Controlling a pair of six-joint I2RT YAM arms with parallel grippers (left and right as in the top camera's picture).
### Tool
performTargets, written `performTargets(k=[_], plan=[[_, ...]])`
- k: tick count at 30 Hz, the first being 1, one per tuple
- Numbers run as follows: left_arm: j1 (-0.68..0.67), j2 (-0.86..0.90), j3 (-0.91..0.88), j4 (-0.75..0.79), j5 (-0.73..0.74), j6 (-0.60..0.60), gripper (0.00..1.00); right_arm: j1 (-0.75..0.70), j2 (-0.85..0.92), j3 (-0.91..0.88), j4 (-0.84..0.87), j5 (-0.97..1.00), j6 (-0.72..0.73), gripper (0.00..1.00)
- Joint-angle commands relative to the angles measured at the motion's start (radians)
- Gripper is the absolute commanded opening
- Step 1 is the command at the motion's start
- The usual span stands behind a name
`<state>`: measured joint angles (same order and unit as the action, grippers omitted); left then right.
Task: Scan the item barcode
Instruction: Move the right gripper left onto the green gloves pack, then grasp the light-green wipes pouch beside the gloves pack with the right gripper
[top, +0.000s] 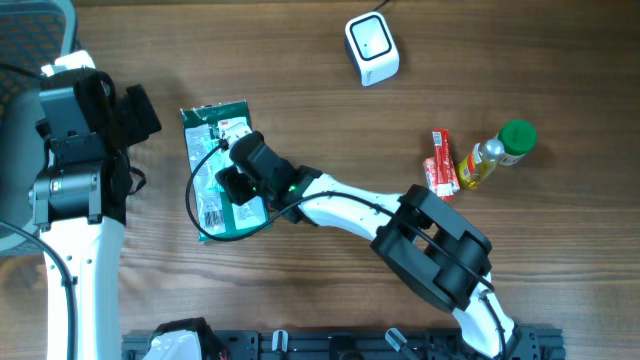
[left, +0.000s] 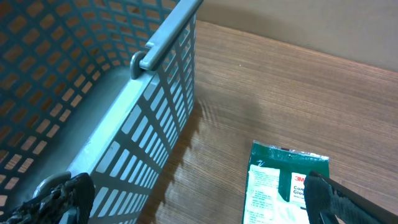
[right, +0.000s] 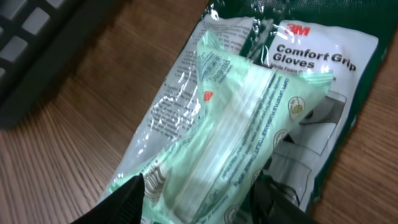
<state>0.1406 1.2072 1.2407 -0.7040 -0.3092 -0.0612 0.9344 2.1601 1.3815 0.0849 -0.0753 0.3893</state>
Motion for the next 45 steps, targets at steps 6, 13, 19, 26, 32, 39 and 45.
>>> performTargets(k=[6, 13, 19, 26, 32, 39, 45], plan=[[0.006, 0.0, 0.004, -0.001, 0.005, 0.002, 1.0, -0.031, 0.021, 0.01, -0.027, -0.033, 0.06, 0.29], [0.006, 0.0, 0.004, -0.001, 0.005, 0.002, 1.0, -0.031, 0.068, 0.01, -0.014, -0.129, 0.059, 0.36], [0.006, 0.0, 0.004, -0.001, 0.005, 0.002, 1.0, -0.071, -0.021, 0.011, -0.013, -0.165, 0.055, 0.04], [0.006, 0.0, 0.004, -0.001, 0.005, 0.002, 1.0, -0.207, -0.257, 0.011, -0.328, -0.21, 0.057, 0.04], [0.006, 0.0, 0.004, -0.001, 0.005, 0.002, 1.0, -0.313, -0.251, -0.03, -0.61, -0.207, 0.089, 0.06], [0.006, 0.0, 0.004, -0.001, 0.005, 0.002, 1.0, -0.314, -0.234, -0.163, -0.512, -0.195, 0.216, 0.17], [0.006, 0.0, 0.004, -0.001, 0.005, 0.002, 1.0, -0.328, -0.264, -0.113, -0.56, -0.169, 0.158, 0.51]])
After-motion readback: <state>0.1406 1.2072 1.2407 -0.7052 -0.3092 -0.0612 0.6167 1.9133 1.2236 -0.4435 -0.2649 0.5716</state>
